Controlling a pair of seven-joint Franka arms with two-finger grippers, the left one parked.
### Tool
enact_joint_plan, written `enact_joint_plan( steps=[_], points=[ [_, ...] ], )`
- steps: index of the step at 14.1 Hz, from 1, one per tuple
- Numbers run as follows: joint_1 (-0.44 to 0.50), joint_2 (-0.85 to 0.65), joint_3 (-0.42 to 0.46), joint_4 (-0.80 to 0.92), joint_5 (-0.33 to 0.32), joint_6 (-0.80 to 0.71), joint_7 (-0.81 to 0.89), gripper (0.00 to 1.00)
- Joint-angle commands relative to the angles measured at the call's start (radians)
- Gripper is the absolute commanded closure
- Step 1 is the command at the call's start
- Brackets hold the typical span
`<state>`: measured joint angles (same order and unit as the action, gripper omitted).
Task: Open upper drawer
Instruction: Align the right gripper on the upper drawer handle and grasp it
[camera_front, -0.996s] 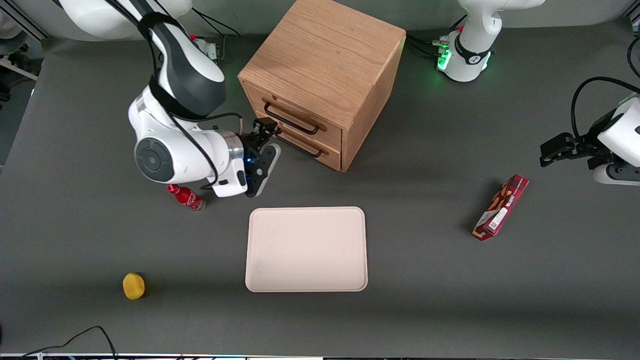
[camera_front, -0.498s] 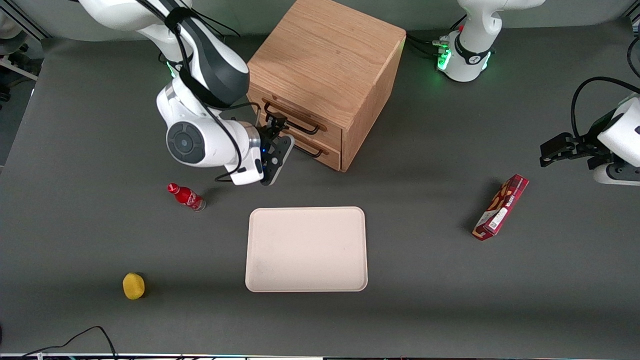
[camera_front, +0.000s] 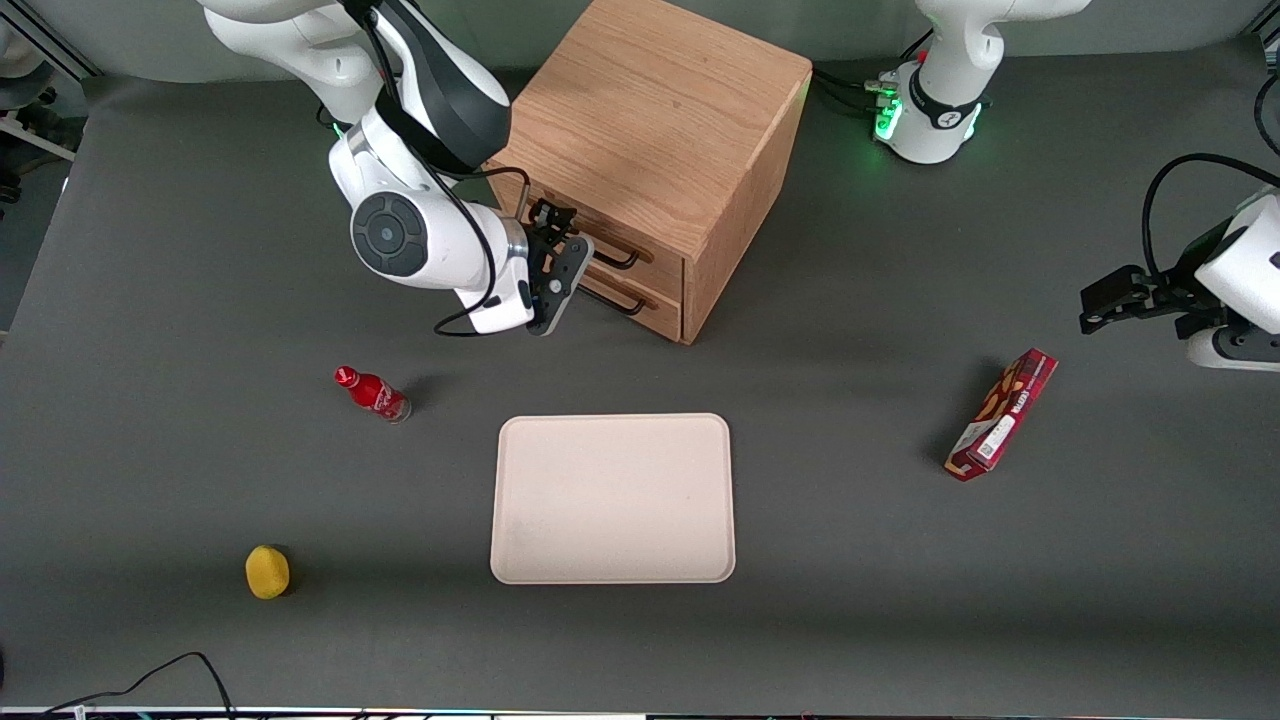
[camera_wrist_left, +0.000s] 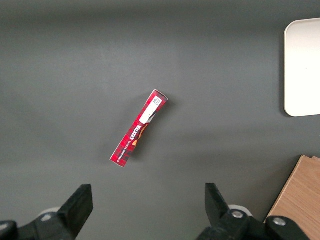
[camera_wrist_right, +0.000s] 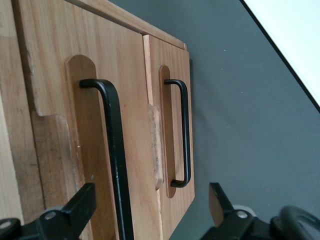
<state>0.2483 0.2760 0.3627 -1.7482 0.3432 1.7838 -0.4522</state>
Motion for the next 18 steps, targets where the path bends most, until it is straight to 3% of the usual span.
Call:
enact_joint_plan(
  steps=[1,18],
  points=[
    [0.006,-0.024,0.013,-0.039,-0.012,0.038,0.033,0.0],
    [0.039,0.003,0.018,-0.076,-0.033,0.144,0.063,0.0]
  ],
)
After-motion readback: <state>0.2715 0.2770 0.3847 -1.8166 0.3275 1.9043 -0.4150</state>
